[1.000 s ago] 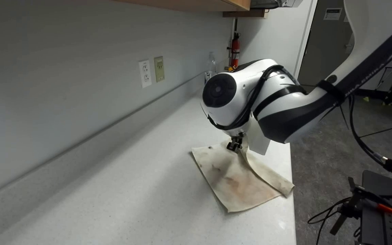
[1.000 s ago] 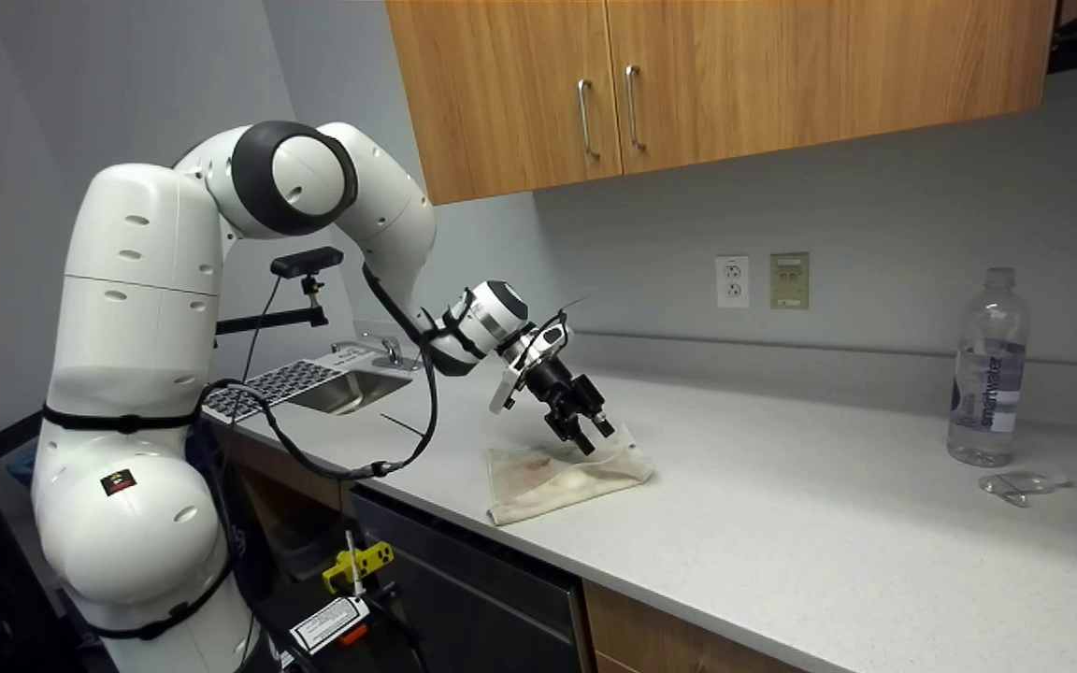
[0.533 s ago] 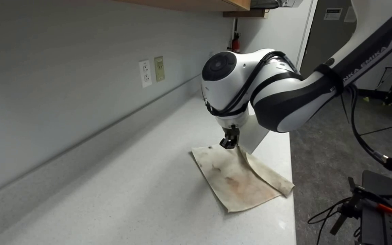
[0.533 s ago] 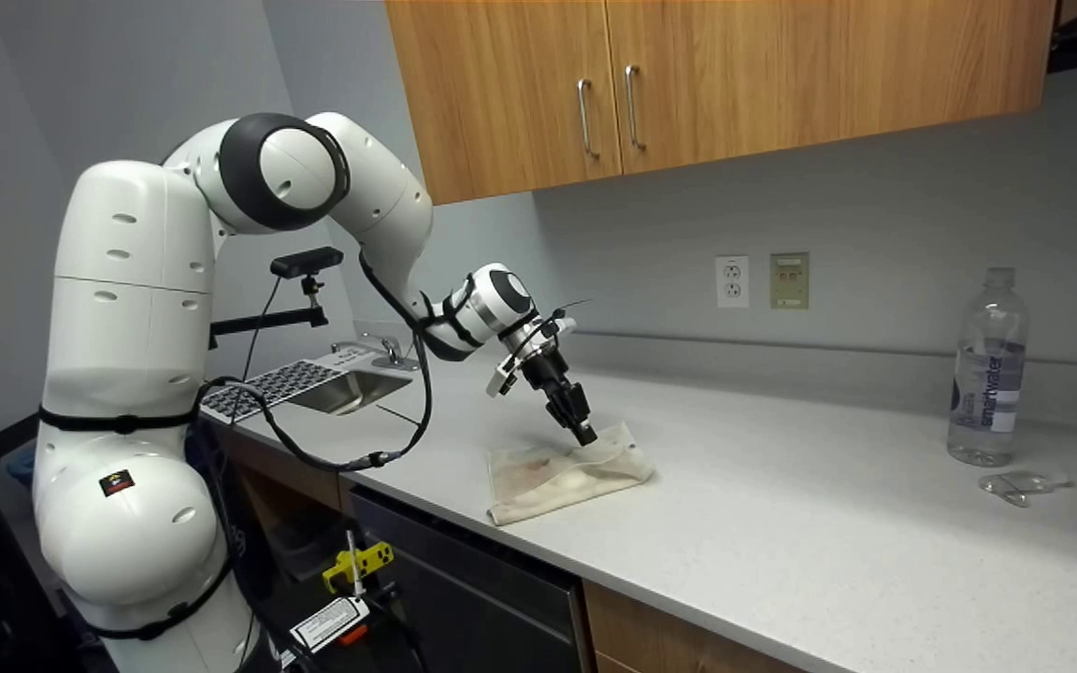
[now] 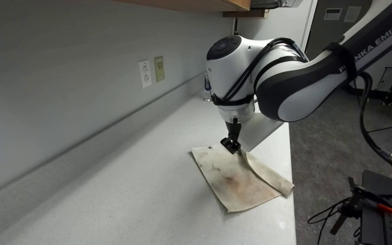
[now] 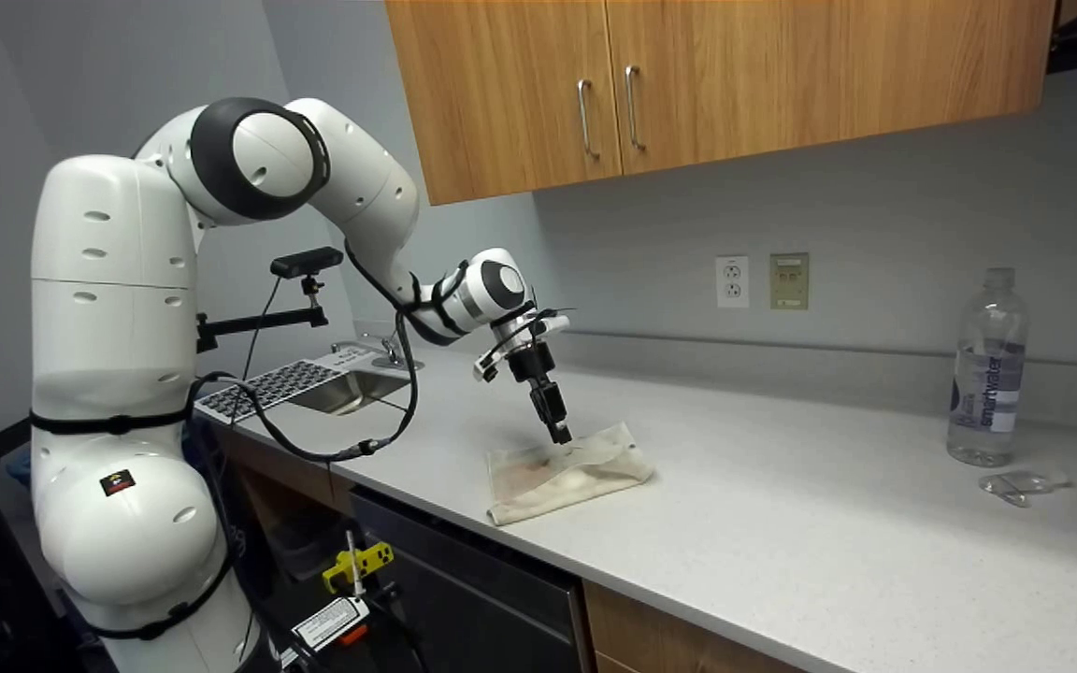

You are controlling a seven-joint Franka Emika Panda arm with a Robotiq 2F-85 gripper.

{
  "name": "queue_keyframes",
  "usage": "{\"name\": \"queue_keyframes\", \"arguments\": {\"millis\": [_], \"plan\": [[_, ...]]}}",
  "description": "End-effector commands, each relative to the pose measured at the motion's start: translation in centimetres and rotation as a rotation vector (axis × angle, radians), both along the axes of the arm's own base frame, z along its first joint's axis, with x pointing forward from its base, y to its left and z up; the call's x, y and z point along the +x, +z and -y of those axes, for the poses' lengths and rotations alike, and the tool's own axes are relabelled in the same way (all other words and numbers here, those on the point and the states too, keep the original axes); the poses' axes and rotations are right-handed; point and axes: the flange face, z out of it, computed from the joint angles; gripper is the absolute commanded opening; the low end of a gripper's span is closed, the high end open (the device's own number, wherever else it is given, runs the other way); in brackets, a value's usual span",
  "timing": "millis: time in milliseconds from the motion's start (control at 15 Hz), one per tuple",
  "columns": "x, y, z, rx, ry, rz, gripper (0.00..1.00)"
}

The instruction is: Unfold the white towel

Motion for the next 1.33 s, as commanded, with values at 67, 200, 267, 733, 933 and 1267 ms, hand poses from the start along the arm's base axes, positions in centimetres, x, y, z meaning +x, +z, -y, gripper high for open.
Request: {"name": "queue_keyframes", "arguments": {"millis": [67, 200, 267, 733, 933, 1267], "plan": [[-2.7, -0.8, 0.5, 0.048, -0.106, -0.023, 0.95], [-3.4, -1.8, 0.7, 0.058, -0.131, -0.026, 1.00], [-3.5, -2.1, 1.0, 0.062, -0.144, -0.020, 1.00], [-3.4, -3.3, 3.9, 0.063, -0.210, 0.073, 1.00], [-2.8, -3.4, 4.9, 0.049, -0.216, 0.114, 1.00], [-2.0, -3.6, 6.3, 0.031, -0.217, 0.155, 0.81]]}}
